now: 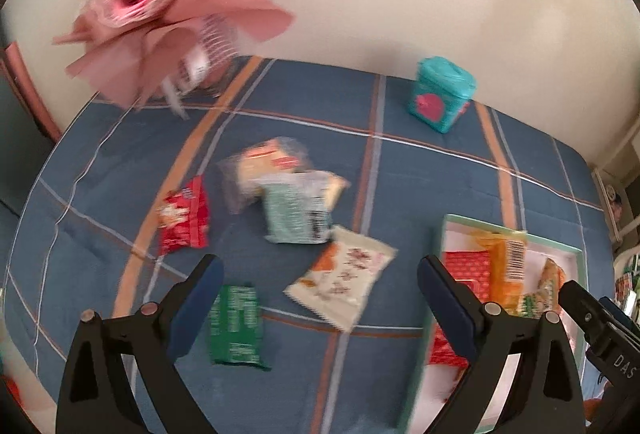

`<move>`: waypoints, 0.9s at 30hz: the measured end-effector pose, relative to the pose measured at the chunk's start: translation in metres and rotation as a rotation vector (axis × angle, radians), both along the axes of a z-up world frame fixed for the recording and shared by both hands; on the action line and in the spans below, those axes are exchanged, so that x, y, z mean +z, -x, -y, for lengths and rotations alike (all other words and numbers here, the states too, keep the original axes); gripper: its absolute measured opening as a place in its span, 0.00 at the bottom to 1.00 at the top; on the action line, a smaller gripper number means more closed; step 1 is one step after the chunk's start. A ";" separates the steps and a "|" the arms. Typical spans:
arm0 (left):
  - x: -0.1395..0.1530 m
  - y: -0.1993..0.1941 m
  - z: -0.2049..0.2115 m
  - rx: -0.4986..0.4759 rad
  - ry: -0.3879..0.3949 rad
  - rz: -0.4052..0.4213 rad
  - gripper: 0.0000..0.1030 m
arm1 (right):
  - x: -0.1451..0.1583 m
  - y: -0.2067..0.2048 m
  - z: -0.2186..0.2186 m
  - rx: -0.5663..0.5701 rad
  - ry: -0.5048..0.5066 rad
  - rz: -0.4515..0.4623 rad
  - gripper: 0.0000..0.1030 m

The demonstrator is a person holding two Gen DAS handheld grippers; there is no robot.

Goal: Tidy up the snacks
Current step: 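Move both open tools back toward the snacks beside the tray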

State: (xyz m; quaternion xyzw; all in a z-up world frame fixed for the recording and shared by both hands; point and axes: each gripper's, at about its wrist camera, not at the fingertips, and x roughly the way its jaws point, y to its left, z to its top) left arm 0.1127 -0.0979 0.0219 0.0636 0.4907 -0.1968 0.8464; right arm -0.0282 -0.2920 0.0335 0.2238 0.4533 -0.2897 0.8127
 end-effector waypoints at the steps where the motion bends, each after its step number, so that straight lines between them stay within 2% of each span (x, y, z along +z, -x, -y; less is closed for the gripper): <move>1: 0.000 -0.005 -0.009 0.014 -0.004 -0.003 0.95 | -0.001 -0.003 -0.004 0.009 0.000 -0.003 1.00; 7: -0.001 -0.032 -0.067 0.120 -0.031 -0.016 0.95 | -0.005 -0.027 -0.038 0.074 -0.001 -0.018 1.00; 14: -0.005 -0.052 -0.118 0.199 -0.036 -0.030 0.95 | -0.015 -0.056 -0.081 0.152 -0.027 -0.022 1.00; 21: -0.014 -0.065 -0.149 0.256 -0.027 -0.057 0.95 | -0.029 -0.076 -0.112 0.205 -0.057 -0.017 1.00; 27: -0.036 -0.069 -0.145 0.274 0.015 -0.130 0.95 | -0.045 -0.088 -0.115 0.199 -0.062 -0.008 1.00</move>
